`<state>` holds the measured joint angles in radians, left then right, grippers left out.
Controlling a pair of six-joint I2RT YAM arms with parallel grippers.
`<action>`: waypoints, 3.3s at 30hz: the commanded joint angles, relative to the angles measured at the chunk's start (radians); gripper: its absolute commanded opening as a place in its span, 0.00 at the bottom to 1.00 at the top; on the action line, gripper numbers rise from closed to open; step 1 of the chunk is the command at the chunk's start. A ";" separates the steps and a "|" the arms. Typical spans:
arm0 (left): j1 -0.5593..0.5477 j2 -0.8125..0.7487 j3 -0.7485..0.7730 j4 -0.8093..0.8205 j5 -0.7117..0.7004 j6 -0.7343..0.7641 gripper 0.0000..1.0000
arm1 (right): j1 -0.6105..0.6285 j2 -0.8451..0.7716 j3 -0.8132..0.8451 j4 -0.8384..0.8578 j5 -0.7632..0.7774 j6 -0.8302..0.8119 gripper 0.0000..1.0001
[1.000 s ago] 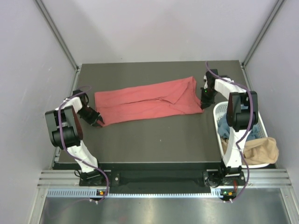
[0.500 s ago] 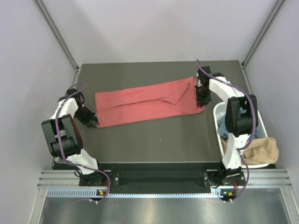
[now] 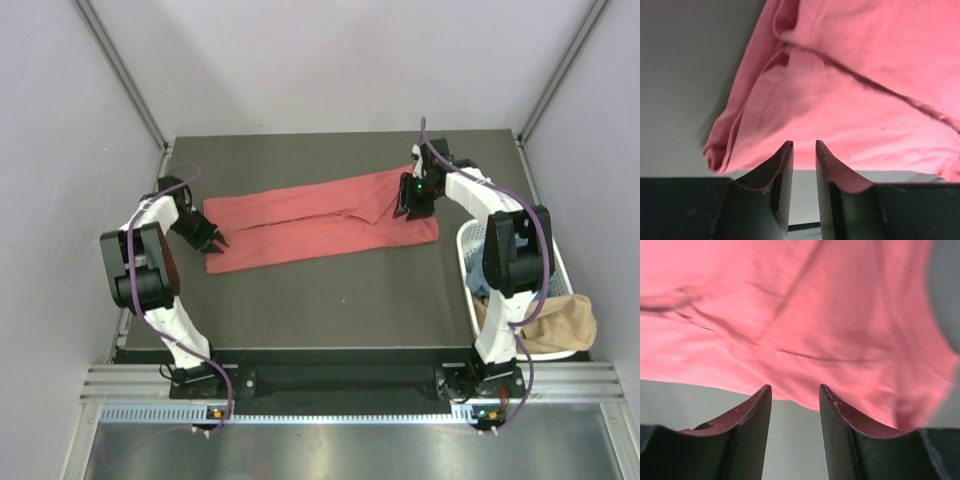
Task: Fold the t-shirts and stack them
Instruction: Fold the tshirt
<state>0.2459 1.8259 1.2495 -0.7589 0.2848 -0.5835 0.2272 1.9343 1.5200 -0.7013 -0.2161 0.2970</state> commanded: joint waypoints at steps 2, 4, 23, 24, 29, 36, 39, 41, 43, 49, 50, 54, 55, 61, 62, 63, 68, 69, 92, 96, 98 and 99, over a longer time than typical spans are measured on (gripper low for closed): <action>0.000 0.039 0.030 0.087 0.054 -0.025 0.29 | 0.006 -0.043 -0.052 0.242 -0.187 0.174 0.43; 0.000 0.052 0.015 0.108 0.059 -0.045 0.29 | 0.004 -0.028 -0.054 0.253 -0.201 0.192 0.38; 0.000 0.242 0.071 -0.020 -0.079 -0.012 0.27 | -0.126 0.057 -0.150 0.020 0.208 -0.062 0.27; 0.000 0.243 0.074 -0.025 -0.096 -0.009 0.27 | -0.129 0.069 -0.133 0.014 0.210 -0.065 0.27; 0.001 0.251 0.074 -0.031 -0.128 0.013 0.27 | -0.147 0.080 -0.107 -0.013 0.307 -0.026 0.28; -0.010 0.205 0.079 -0.060 -0.138 0.054 0.29 | -0.118 -0.012 -0.058 -0.053 0.221 -0.039 0.33; -0.032 0.159 0.082 -0.080 -0.125 0.057 0.31 | -0.083 -0.076 -0.029 -0.043 0.149 -0.042 0.41; -0.048 0.121 0.083 -0.094 -0.122 0.054 0.32 | -0.060 -0.092 0.002 -0.026 0.091 -0.029 0.48; -0.075 0.083 0.087 -0.114 -0.125 0.051 0.32 | -0.045 -0.075 0.011 0.026 -0.035 0.020 0.51; -0.164 -0.022 0.074 -0.129 -0.142 0.057 0.32 | -0.029 -0.002 -0.115 0.384 -0.345 0.348 0.51; -0.175 -0.031 0.073 -0.134 -0.142 0.059 0.32 | -0.028 0.009 -0.156 0.428 -0.362 0.391 0.49; -0.207 -0.074 0.053 -0.126 -0.125 0.060 0.32 | -0.011 0.046 -0.207 0.557 -0.408 0.543 0.43; -0.211 -0.085 0.044 -0.123 -0.121 0.060 0.32 | -0.005 0.058 -0.195 0.551 -0.405 0.545 0.42; -0.211 -0.106 0.036 -0.128 -0.121 0.068 0.32 | 0.008 0.106 -0.155 0.507 -0.379 0.554 0.39; -0.211 -0.106 0.036 -0.126 -0.115 0.068 0.32 | 0.008 0.110 -0.155 0.505 -0.376 0.553 0.39; -0.209 -0.108 0.037 -0.126 -0.115 0.068 0.32 | 0.009 0.118 -0.153 0.497 -0.367 0.554 0.39; -0.209 -0.108 0.041 -0.126 -0.110 0.068 0.32 | 0.012 0.132 -0.161 0.505 -0.358 0.559 0.37; -0.209 -0.106 0.042 -0.128 -0.110 0.068 0.32 | 0.012 0.138 -0.161 0.508 -0.359 0.557 0.37; -0.211 -0.100 0.039 -0.137 -0.092 0.077 0.31 | 0.064 0.397 0.316 0.637 -0.456 0.665 0.30; -0.209 -0.119 0.037 -0.141 -0.113 0.083 0.31 | 0.052 0.388 0.387 0.583 -0.454 0.620 0.40; -0.209 -0.123 0.039 -0.143 -0.121 0.086 0.31 | 0.035 0.370 0.384 0.530 -0.456 0.582 0.42; -0.208 -0.123 0.038 -0.145 -0.125 0.088 0.31 | 0.031 0.359 0.378 0.511 -0.453 0.568 0.43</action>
<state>0.0330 1.7599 1.2953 -0.8803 0.1741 -0.5190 0.2752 2.3501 1.8622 -0.1268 -0.6540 0.9230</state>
